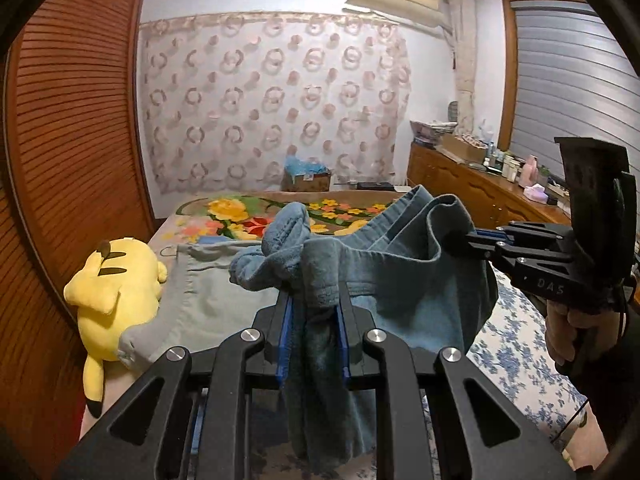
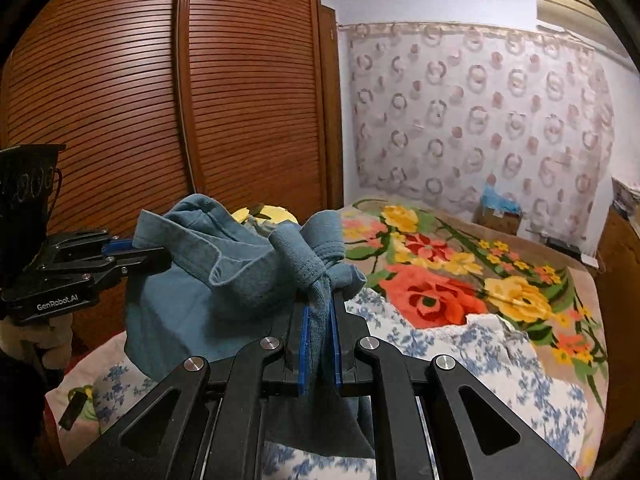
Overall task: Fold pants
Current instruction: 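Carry the held teal shorts with both tools toward the folded jeans stack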
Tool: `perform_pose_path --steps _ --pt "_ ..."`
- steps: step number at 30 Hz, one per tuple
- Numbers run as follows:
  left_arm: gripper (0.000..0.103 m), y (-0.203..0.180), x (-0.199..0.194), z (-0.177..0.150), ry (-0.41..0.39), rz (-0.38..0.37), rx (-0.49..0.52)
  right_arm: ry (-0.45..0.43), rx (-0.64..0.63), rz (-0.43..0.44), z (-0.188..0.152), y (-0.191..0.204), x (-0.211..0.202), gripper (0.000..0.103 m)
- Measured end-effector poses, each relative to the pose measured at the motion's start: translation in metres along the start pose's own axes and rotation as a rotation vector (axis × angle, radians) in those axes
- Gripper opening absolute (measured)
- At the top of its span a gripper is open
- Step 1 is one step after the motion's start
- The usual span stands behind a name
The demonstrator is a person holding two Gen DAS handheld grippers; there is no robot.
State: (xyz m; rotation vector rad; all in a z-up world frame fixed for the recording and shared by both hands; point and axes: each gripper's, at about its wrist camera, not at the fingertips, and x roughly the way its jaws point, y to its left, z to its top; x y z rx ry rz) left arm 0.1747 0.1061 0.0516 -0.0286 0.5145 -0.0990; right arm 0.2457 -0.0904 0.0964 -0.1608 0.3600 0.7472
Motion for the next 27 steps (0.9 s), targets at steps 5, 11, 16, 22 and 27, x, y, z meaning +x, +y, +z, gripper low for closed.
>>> perform_pose_path --steps 5,11,16,22,27 --pt "0.02 0.018 0.01 0.007 -0.001 0.017 -0.011 -0.003 -0.013 0.015 0.016 -0.007 0.029 0.009" --pt "0.02 0.038 0.019 0.011 -0.006 0.047 -0.036 -0.032 -0.045 0.03 0.033 -0.011 0.061 0.009" --pt "0.02 0.049 0.021 0.004 0.0 0.062 -0.066 -0.034 -0.066 0.047 0.036 -0.015 0.09 0.009" --pt "0.02 0.055 0.017 -0.002 -0.005 0.08 -0.1 -0.021 -0.089 0.096 0.042 -0.019 0.124 0.009" --pt "0.02 0.062 0.015 -0.014 0.005 0.124 -0.14 -0.016 -0.121 0.157 0.049 -0.019 0.157 0.009"
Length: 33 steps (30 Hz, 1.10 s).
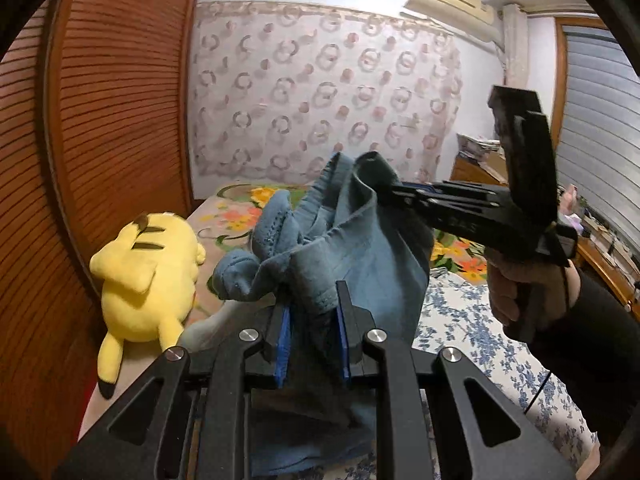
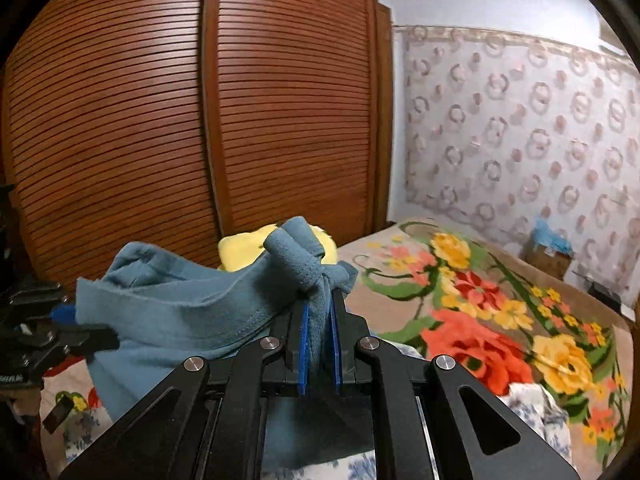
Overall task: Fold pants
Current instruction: 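Carry the held teal shorts with both tools toward the folded jeans stack, then lower the shorts onto the jeans stack and open both tools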
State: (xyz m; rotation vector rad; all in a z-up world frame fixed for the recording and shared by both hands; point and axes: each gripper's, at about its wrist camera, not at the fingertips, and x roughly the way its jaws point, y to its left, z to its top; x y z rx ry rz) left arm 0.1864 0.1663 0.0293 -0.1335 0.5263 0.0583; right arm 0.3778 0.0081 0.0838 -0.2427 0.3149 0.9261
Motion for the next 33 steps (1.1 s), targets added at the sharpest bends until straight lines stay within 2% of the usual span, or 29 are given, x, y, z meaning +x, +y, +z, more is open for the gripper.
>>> perform_pose_path --steps 4,10,17,18,20,22,24,29,33 --pt "0.02 0.012 0.001 -0.008 -0.004 0.034 -0.061 0.015 -0.022 0.034 0.003 -0.004 0.028 0.009" --pt "0.02 0.021 0.002 -0.015 -0.031 0.074 -0.099 0.015 -0.067 0.068 0.009 -0.003 0.053 0.009" --pt "0.03 0.03 0.01 -0.034 0.024 0.141 -0.121 0.08 -0.058 0.117 0.007 -0.012 0.085 0.01" --pt "0.031 0.032 0.01 -0.036 0.026 0.14 -0.13 0.091 -0.05 0.123 0.007 -0.013 0.09 0.014" --pt "0.036 0.036 0.005 -0.038 0.024 0.145 -0.141 0.098 -0.044 0.109 0.008 -0.017 0.094 0.03" --pt "0.037 0.035 -0.001 -0.037 0.011 0.152 -0.14 0.094 -0.042 0.058 0.011 -0.017 0.095 0.039" --pt "0.037 0.035 -0.005 -0.035 -0.002 0.16 -0.138 0.081 -0.022 0.063 0.016 -0.022 0.087 0.044" --pt "0.037 0.034 -0.019 -0.023 -0.065 0.17 -0.117 0.051 -0.014 0.04 0.015 -0.034 0.059 0.045" --pt "0.037 0.027 -0.011 -0.014 -0.046 0.148 -0.076 0.067 -0.002 0.041 -0.001 -0.042 0.043 0.045"
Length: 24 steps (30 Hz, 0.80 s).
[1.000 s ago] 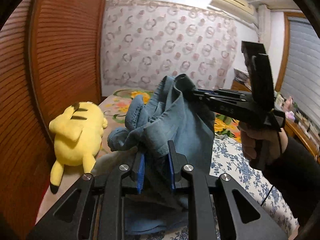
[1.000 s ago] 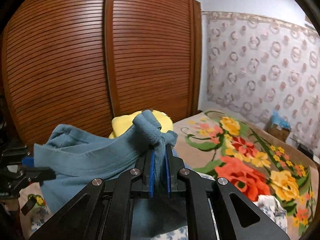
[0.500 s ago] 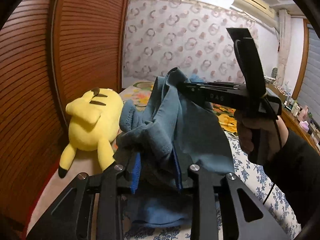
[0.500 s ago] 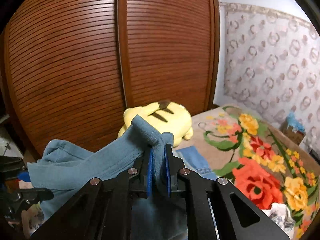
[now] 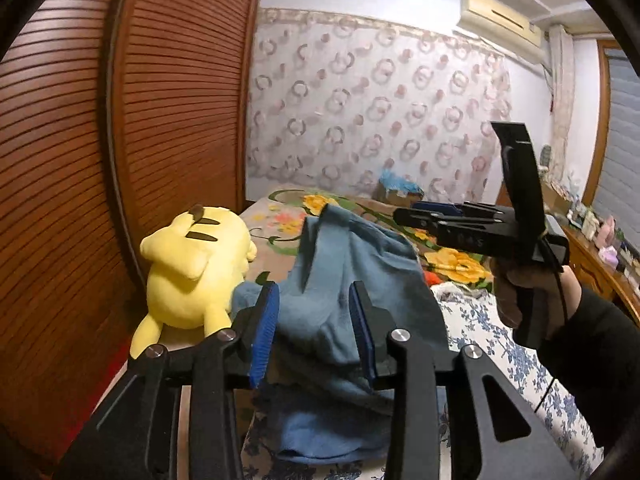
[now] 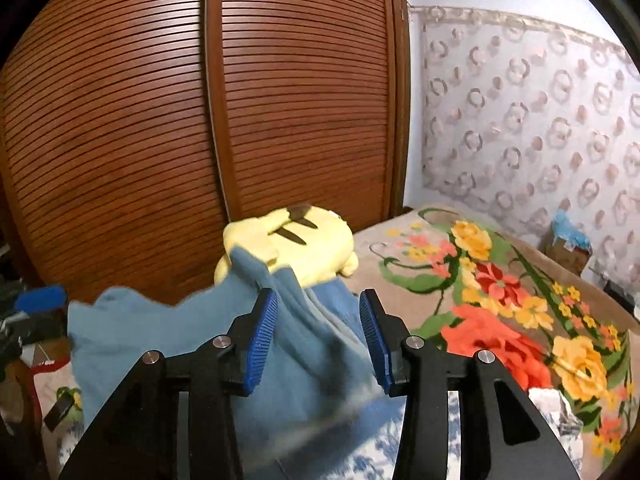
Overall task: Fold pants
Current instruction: 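Lower the shorts onto the jeans stack and open both tools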
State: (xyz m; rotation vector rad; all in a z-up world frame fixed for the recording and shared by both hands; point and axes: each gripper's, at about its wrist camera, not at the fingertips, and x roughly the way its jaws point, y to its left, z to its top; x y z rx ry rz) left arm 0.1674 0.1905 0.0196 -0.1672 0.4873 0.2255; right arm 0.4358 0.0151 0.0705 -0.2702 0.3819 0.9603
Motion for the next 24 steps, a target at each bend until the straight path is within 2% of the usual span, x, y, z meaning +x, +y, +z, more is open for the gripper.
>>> perform_pose_path --steps 4,8,9,12,13,14,17,20,24 --pt "0.037 -0.008 0.013 -0.003 0.044 -0.028 0.029 0.024 0.04 -0.006 -0.013 -0.008 -0.008 0.045" --pt "0.038 -0.009 0.027 -0.011 0.092 -0.015 0.044 0.063 0.081 0.022 -0.016 -0.019 -0.006 0.044" --pt "0.038 -0.009 0.03 -0.013 0.102 -0.011 0.045 0.07 0.086 0.026 -0.016 -0.021 -0.003 0.04" --pt "0.038 -0.007 0.033 -0.017 0.121 0.0 0.045 0.102 0.105 0.056 -0.009 -0.026 0.013 0.02" --pt "0.038 -0.007 0.033 -0.019 0.125 0.001 0.044 0.117 0.114 0.067 -0.007 -0.028 0.017 0.009" --pt "0.038 -0.007 0.034 -0.02 0.129 0.001 0.045 0.133 0.126 0.083 -0.006 -0.031 0.022 0.006" --pt "0.038 -0.008 0.036 -0.022 0.134 0.007 0.053 0.122 0.142 0.092 -0.001 -0.037 0.026 0.003" --pt "0.038 -0.01 0.038 -0.024 0.14 0.006 0.057 0.083 0.154 0.015 0.007 -0.044 0.027 0.003" --pt "0.038 -0.009 0.038 -0.025 0.141 0.006 0.05 0.09 0.146 -0.006 0.013 -0.041 0.03 0.003"
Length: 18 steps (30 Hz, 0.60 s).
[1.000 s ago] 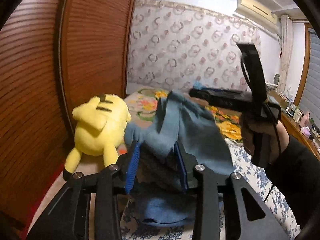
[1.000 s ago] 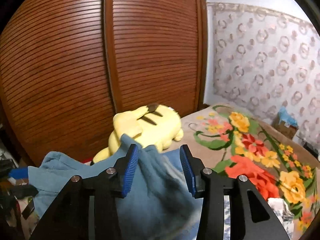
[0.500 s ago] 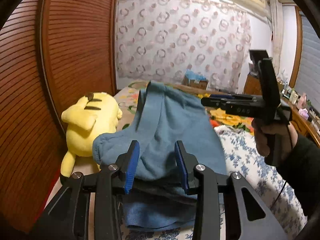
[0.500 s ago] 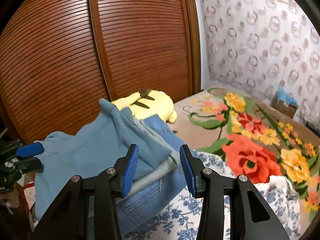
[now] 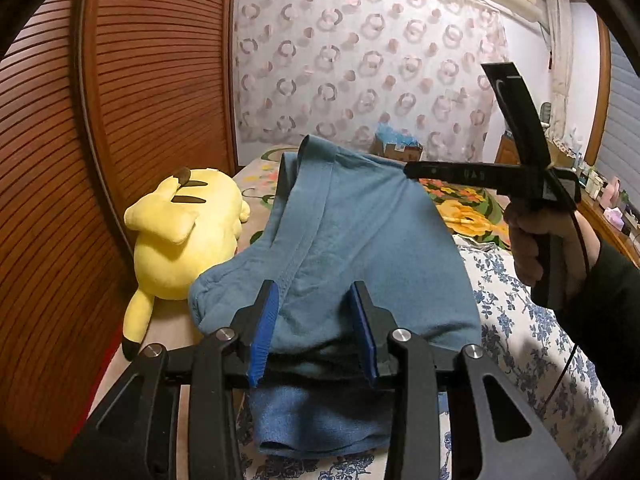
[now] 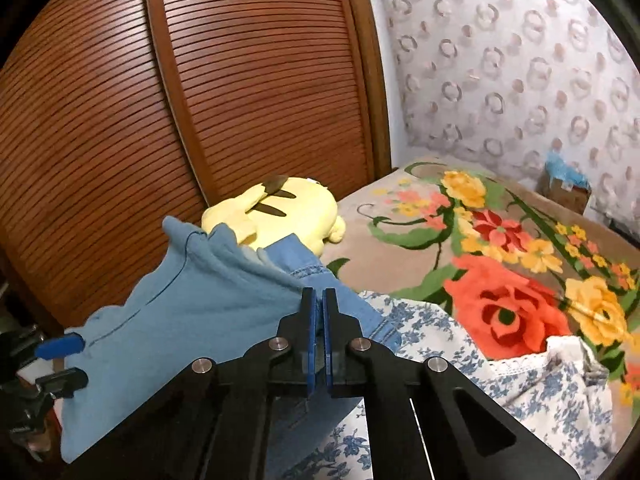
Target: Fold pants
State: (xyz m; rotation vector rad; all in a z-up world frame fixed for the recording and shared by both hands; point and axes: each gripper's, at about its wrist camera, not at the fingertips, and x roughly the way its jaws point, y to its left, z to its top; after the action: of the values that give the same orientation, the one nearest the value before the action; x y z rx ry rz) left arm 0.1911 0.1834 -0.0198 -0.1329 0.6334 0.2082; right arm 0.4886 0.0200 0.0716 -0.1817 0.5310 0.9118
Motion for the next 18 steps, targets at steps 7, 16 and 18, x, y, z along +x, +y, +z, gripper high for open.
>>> perform_pose_path --steps 7,16,18 --pt "0.052 -0.001 -0.001 0.001 0.0 -0.012 0.002 -0.035 -0.038 -0.046 -0.015 0.021 -0.019 0.015" --pt "0.08 -0.003 -0.013 -0.002 -0.022 -0.018 0.004 -0.065 -0.088 0.021 -0.045 0.056 -0.048 0.041" --pt "0.081 -0.003 -0.015 -0.002 -0.015 -0.018 0.004 -0.054 -0.096 0.038 -0.052 0.06 -0.047 0.042"
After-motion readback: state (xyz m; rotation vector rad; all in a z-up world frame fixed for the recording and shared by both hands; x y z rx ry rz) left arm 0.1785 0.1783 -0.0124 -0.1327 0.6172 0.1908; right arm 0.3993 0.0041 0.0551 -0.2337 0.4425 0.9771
